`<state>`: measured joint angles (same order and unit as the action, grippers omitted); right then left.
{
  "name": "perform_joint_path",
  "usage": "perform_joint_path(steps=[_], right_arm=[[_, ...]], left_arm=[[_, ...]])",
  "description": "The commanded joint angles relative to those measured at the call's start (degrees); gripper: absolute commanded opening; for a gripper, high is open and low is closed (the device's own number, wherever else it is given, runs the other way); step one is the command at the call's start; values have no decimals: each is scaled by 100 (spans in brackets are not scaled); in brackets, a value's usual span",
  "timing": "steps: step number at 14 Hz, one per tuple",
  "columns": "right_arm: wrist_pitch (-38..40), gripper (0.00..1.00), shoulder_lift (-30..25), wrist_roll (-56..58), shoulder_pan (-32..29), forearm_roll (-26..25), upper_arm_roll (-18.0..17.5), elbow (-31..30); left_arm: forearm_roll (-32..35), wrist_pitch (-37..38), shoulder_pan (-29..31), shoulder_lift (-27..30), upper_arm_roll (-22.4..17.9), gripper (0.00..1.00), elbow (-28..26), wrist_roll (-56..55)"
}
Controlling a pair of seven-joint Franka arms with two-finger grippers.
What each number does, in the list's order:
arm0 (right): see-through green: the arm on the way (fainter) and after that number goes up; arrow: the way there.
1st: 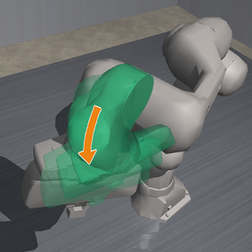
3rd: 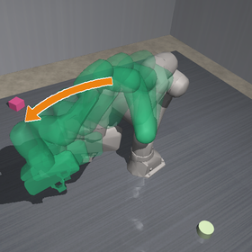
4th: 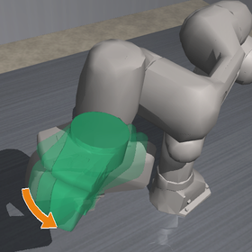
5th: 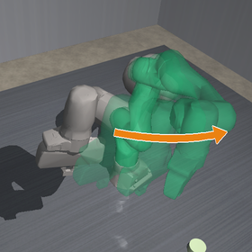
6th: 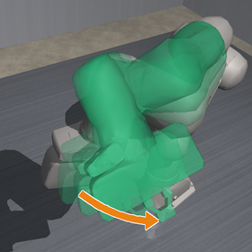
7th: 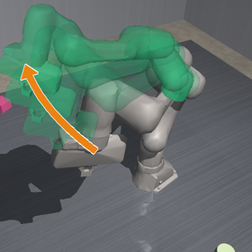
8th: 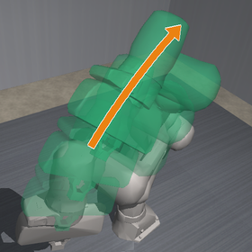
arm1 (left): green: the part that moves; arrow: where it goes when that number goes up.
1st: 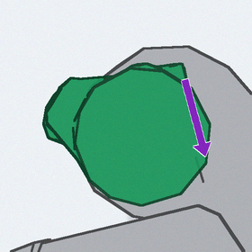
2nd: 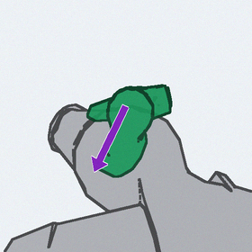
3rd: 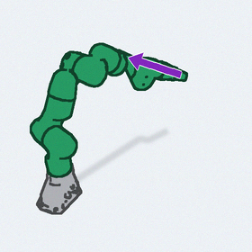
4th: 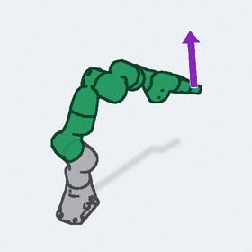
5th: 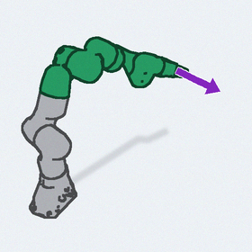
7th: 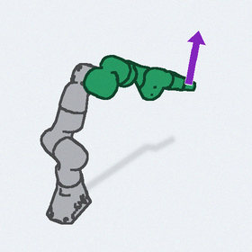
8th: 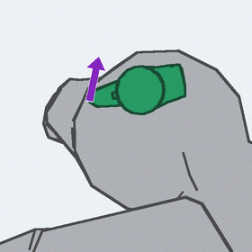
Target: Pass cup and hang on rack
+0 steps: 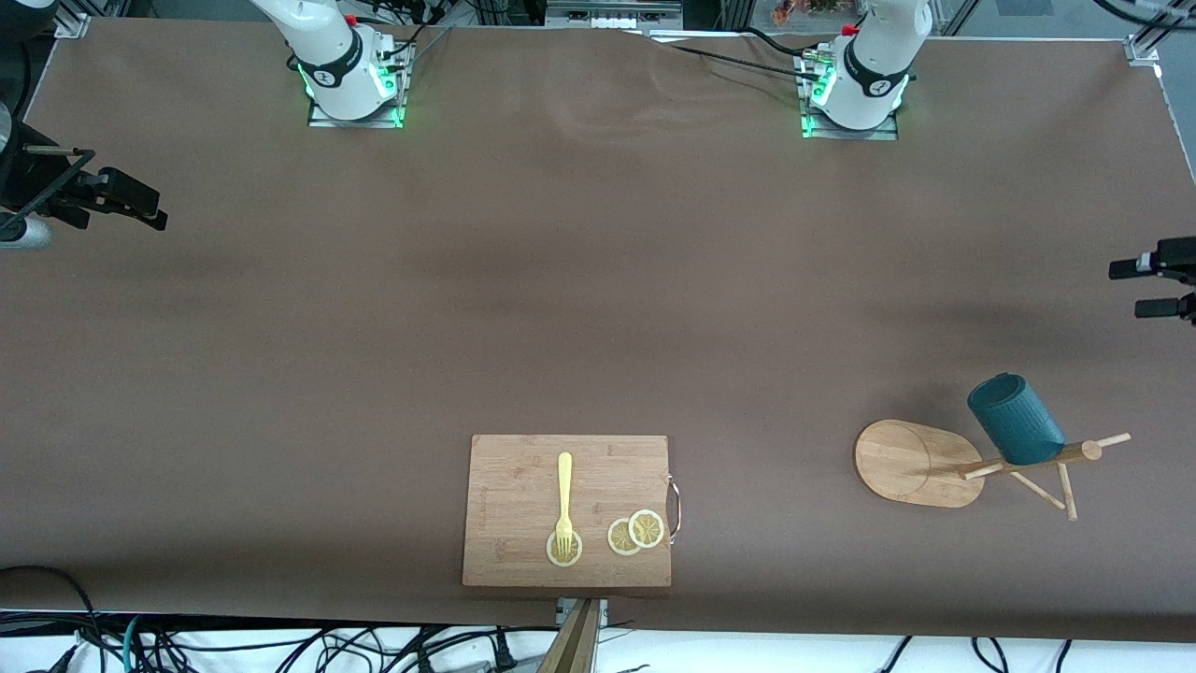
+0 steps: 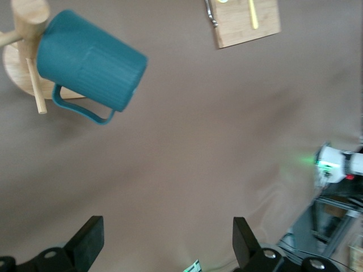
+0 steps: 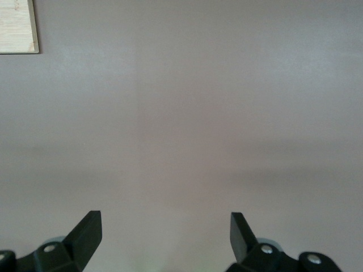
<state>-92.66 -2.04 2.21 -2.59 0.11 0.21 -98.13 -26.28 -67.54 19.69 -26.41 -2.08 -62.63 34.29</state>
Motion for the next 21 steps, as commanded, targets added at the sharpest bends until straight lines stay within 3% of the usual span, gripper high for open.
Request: perform_joint_path(steps=[1,6,9,12,21], right_arm=[[47,100,-7,-62,-5,-20,-12,75],[90,100,-7,-62,-5,-11,-12,57],[82,100,-7,-62,-5,-11,-12,57],[90,100,-16,-62,-5,-3,-12,49],[90,100,10,34,-13,-11,5,66]], left_arm=[[726,-645,-587,1117,-197,100,-1161,-387],[1967,-1515,-1818,2613,-188,100,-2700,-2266],[2363,-1770,-2030,2860,-109,100,-3096,-2848],[2479,-2412,-2101,3299,-100,100,-3878,-3138],[2479,-2264,-2154,3265,76,100,-3757,-3394]])
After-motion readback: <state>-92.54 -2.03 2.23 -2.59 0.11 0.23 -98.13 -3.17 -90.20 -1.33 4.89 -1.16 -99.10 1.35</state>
